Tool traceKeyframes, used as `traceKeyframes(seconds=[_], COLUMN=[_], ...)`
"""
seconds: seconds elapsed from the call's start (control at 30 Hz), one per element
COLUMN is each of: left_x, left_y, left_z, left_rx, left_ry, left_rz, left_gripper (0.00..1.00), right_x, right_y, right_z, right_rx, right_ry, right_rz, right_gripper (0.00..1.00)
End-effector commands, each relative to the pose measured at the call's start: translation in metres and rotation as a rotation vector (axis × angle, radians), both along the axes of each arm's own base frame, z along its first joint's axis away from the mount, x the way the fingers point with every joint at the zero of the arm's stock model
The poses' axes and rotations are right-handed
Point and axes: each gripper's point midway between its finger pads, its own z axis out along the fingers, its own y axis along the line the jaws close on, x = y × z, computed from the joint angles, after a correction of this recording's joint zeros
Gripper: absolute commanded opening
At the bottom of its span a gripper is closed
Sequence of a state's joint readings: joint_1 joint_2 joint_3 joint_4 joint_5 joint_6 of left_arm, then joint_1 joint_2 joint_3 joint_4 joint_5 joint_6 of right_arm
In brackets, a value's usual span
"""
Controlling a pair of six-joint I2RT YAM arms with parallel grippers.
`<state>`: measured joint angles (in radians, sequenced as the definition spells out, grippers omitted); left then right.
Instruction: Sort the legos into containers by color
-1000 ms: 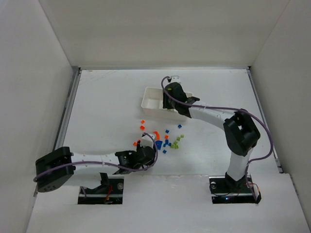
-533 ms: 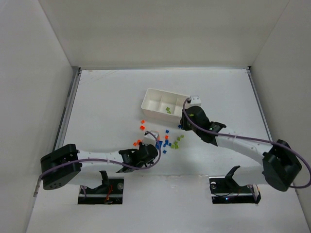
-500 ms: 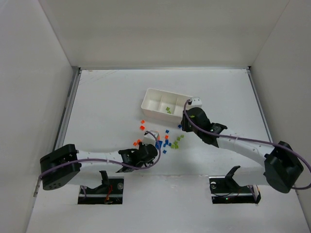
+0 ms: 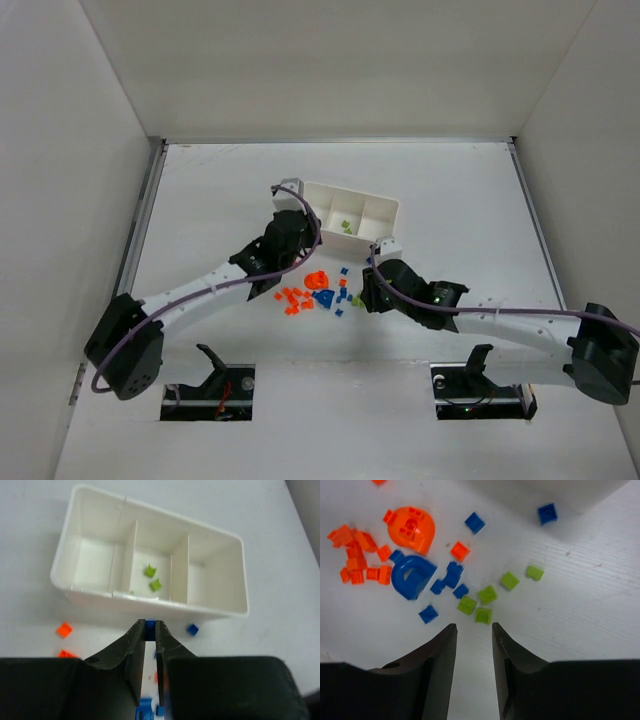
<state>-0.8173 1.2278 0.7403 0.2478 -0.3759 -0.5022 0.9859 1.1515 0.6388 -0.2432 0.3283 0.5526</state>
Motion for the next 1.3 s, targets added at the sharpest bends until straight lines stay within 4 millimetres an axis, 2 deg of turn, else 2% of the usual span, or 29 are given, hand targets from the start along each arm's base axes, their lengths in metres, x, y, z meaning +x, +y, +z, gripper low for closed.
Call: traceKeyframes(seconds=[0.0,0.23,0.3,0.43,0.5,0.57,0.67,0.77,0.87,0.93,1.0,1.13,1.27], left_x=[0.058,0.112,0.119,0.125,0.122,0.115,0.085,0.036,-0.004,-0.020,-0.050,-0.079,-0.099], left_y=[-0.006,-0.007,-0.009,-0.010,-0.007,-0.005,-0.005,-0.002,0.006,0.010,0.012,0.007,-0.001], left_z=[0.017,-0.008,-0.015,-0.021,-0.017,-0.012,-0.008,-0.026,-0.046,-0.051,-0.063,-0.076,-0.088], left_rx=[-0.054,-0.018,-0.014,-0.012,-0.017,-0.024,-0.037,-0.015,0.008,0.010,0.019,0.030,0.050], left_ry=[-0.034,0.017,0.036,0.041,0.035,0.025,0.016,0.035,0.063,0.073,0.101,0.126,0.140], left_rz=[0.039,0.098,0.099,0.108,0.109,0.104,0.071,0.019,-0.012,-0.027,-0.066,-0.121,-0.173], left_gripper=[0.10,0.13,0.15,0.28,0.34,0.34,0.33,0.30,0.30,0.30,0.30,0.30,0.31], right_x=[-0.019,-0.023,-0.023,-0.019,-0.016,-0.013,-0.007,0.002,0.006,0.006,0.009,0.014,0.019], right_y=[0.004,0.011,0.012,0.015,0.019,0.020,0.019,0.013,0.012,0.012,0.014,0.016,0.014], right_z=[-0.014,-0.033,-0.040,-0.048,-0.052,-0.055,-0.054,-0.054,-0.056,-0.056,-0.058,-0.057,-0.053], right_rx=[-0.014,-0.072,-0.088,-0.108,-0.116,-0.124,-0.119,-0.114,-0.115,-0.117,-0.117,-0.103,-0.085], right_ry=[0.063,0.126,0.143,0.158,0.171,0.173,0.171,0.165,0.167,0.168,0.167,0.155,0.146], right_rz=[0.030,0.062,0.062,0.062,0.065,0.063,0.047,0.021,0.013,0.017,0.017,0.016,0.002], right_gripper=[0.44,0.48,0.48,0.47,0.45,0.43,0.41,0.40,0.38,0.37,0.34,0.31,0.17])
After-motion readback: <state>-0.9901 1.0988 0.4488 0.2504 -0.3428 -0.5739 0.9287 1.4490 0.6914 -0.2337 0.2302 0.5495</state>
